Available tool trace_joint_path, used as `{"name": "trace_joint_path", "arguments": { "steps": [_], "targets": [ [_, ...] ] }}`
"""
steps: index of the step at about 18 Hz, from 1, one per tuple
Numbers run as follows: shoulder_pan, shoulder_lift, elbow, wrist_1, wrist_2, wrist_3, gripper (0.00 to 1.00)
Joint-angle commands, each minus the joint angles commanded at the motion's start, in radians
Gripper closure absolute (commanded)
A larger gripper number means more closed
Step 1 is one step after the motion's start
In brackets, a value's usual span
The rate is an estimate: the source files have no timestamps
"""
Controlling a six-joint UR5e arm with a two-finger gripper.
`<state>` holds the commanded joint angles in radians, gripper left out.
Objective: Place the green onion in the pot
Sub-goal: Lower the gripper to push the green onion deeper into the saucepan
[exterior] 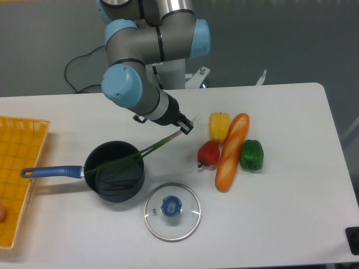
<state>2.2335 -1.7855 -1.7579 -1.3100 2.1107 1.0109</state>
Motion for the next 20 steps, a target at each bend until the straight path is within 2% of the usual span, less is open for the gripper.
{"name": "trace_joint_path", "arguments": {
  "steps": [11, 13, 20],
  "targets": [
    [-0.003, -0.034, 0.0, 0.0, 0.051, -0.077, 0.92],
    [-0.032, -0.048, 0.002, 0.0, 0.078, -0.104, 0.92],
    [-0.06, -0.049, 0.001, -0.005, 0.088, -0.126, 0.92]
  ]
}}
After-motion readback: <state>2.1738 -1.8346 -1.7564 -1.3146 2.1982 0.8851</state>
